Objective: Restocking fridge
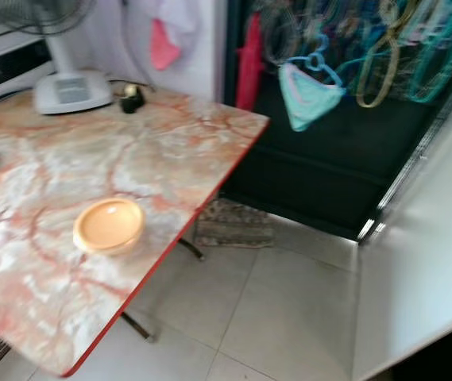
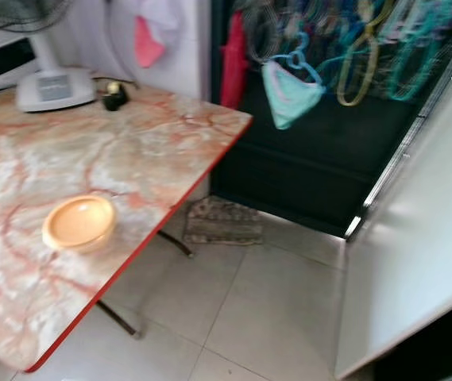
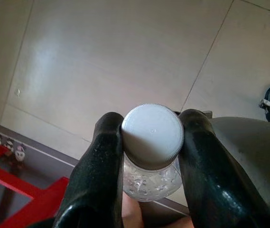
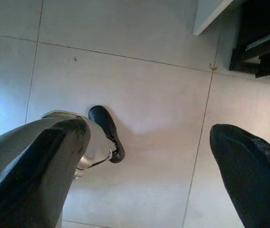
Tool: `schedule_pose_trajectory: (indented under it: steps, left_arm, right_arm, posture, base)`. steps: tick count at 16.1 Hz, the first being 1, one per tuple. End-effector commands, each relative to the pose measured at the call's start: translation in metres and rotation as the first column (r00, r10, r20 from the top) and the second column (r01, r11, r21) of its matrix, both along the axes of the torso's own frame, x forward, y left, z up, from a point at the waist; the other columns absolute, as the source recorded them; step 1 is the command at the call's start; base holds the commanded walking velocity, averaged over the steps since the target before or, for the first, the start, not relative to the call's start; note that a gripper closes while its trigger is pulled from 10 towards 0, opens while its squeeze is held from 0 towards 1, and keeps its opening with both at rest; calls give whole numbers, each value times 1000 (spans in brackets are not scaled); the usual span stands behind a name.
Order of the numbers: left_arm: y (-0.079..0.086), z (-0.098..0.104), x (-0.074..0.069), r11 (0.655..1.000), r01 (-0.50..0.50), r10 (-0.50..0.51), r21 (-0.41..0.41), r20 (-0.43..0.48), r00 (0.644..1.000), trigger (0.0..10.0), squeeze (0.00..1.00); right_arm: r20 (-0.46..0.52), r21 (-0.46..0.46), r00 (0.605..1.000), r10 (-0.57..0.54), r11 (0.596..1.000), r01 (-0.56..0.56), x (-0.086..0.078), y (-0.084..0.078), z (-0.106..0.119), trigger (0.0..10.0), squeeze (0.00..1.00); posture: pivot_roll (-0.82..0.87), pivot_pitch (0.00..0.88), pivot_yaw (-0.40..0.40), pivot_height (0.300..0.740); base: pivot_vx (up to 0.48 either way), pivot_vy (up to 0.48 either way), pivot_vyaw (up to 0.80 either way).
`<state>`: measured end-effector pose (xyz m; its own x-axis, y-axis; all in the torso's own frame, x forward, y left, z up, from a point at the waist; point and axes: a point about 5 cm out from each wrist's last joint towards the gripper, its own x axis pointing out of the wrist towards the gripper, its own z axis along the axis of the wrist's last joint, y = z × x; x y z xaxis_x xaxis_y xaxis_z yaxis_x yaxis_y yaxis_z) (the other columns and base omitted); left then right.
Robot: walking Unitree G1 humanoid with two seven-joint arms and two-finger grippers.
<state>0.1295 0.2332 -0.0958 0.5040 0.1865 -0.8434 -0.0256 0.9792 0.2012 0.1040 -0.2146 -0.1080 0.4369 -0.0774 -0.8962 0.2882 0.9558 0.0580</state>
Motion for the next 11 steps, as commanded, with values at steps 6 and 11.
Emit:
schedule_pose_trajectory:
  steps: [6,11]
  left_arm:
    - [3,-2,-6,1000,14,-14,17,-35,999,10000,0]
    - [3,-1,-6,1000,23,-22,21,-37,999,10000,0]
  right_arm:
    - [-14,2,1000,15,1000,-15,-2,1,-1,10000,0]
    - [-15,4,1000,23,1000,-23,-2,1,-1,10000,0]
  posture:
    - [17,0,-9,740]
    - [18,0,-8,740]
  base:
    - [0,-56,-767]
    - [0,-126,-764]
